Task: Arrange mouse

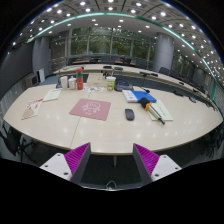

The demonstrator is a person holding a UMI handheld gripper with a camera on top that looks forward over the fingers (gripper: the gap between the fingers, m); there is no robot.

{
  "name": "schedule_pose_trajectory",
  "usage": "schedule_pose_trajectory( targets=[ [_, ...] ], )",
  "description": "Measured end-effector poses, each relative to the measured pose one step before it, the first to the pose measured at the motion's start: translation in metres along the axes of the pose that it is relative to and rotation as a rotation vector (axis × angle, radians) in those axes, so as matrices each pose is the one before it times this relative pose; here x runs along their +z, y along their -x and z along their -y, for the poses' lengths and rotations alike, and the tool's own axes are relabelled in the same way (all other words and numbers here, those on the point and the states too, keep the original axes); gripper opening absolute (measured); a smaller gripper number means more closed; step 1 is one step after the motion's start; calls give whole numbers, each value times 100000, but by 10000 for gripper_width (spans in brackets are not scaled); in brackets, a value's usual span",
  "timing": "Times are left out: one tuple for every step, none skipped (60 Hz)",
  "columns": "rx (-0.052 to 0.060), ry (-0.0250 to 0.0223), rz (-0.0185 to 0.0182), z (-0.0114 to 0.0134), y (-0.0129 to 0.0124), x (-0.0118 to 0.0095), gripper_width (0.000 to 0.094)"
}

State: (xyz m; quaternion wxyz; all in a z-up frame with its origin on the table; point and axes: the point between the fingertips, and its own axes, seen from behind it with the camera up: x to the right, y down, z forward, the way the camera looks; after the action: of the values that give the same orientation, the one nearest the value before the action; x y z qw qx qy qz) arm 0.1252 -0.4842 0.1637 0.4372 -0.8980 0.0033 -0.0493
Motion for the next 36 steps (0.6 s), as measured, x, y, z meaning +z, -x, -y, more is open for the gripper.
schedule_pose_trajectory(
  targets=[
    [180,335,-145,-145,-493,1011,857],
    [163,135,-166,-68,-525,971,856],
    [79,27,-192,-25,-508,971,856],
    [17,278,-509,-92,-162,212,857],
    [27,181,-372,-50,-503,996,856],
    [62,159,21,-141,-690,1327,857],
    [79,135,-120,-30,-418,1036,859],
    [126,-197,96,79,-379,1076,859],
    [158,-388,179,120,-397,1096,859],
    [169,-418,271,125,-370,1152,860],
    [147,-253,370,108,-378,1146,858],
    [67,26,217,301,-94,888,858],
    [-21,-217,482,80,-253,1209,859],
    [-33,-201,654,62,-828,1173,857],
    [106,-199,197,163,-476,1079,858],
    [227,-298,8,238,-489,1052,858],
    [190,-396,-27,268,-460,1036,858],
    [130,-406,7,268,-458,1029,859],
    [78,-272,54,249,-431,1009,859],
    [62,-176,103,224,-406,962,857],
    [71,-52,187,217,-334,945,856],
    [36,52,204,379,20,680,856],
    [64,-22,361,213,-455,1254,851],
    [97,-116,286,263,-296,947,850],
    [105,-125,374,267,-295,938,854],
    [145,0,347,215,-221,876,852],
    [174,113,350,215,-217,863,848],
    [237,168,365,224,-180,850,849],
    [284,104,424,228,-164,842,850],
    [274,79,489,264,-148,822,846],
    [130,-84,416,192,18,604,847],
    [39,106,269,340,-166,921,842],
    [-52,11,257,227,-158,785,840],
    [-58,65,213,209,-123,726,839],
    [-47,56,239,188,-101,722,835],
    [-37,11,248,201,-74,707,828]
  ],
)
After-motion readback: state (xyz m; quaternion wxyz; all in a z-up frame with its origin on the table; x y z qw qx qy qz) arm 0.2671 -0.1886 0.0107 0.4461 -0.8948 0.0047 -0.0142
